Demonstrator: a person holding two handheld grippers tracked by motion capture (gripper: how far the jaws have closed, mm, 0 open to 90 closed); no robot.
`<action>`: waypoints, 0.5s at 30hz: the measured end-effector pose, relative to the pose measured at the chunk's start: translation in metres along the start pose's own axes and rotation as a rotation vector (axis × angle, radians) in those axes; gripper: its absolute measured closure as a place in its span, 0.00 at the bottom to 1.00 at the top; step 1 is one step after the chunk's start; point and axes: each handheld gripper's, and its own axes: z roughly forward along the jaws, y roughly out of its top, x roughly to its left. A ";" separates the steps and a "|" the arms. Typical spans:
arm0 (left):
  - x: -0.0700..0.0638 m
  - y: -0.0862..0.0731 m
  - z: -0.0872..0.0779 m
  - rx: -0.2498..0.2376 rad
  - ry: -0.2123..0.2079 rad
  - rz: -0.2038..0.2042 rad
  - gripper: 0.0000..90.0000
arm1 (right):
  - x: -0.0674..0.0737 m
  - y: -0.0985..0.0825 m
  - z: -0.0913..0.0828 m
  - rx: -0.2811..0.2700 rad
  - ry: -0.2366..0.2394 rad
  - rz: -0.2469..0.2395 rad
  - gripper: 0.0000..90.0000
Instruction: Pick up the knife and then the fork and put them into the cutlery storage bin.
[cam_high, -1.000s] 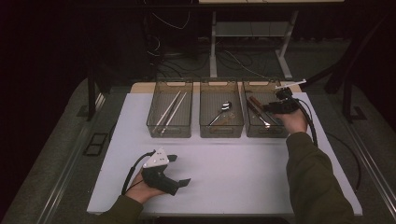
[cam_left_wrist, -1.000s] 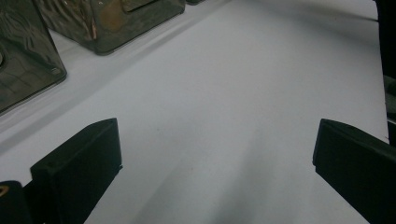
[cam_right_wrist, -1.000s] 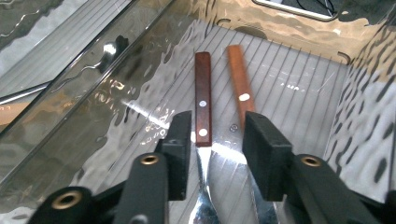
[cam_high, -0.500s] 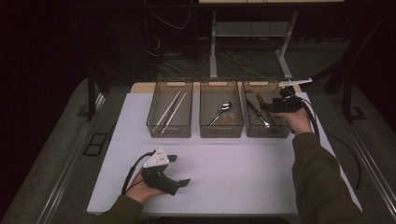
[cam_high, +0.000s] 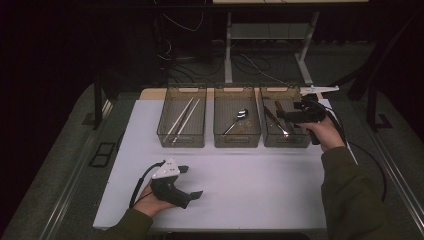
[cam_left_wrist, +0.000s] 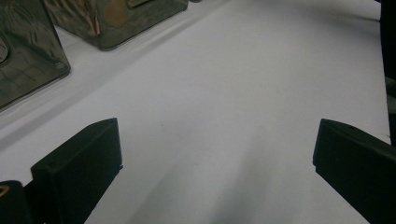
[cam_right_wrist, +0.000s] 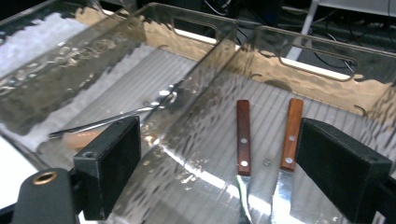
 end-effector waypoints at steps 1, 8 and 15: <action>0.001 0.000 -0.001 -0.004 0.001 -0.001 0.00 | 0.001 -0.001 -0.001 -0.008 0.003 -0.005 0.16; 0.004 -0.001 -0.003 -0.001 0.011 -0.010 0.00 | 0.014 -0.011 -0.009 -0.024 0.049 -0.035 0.16; 0.005 -0.001 -0.003 0.005 0.010 -0.004 0.00 | 0.028 -0.027 -0.019 -0.058 0.094 -0.048 0.16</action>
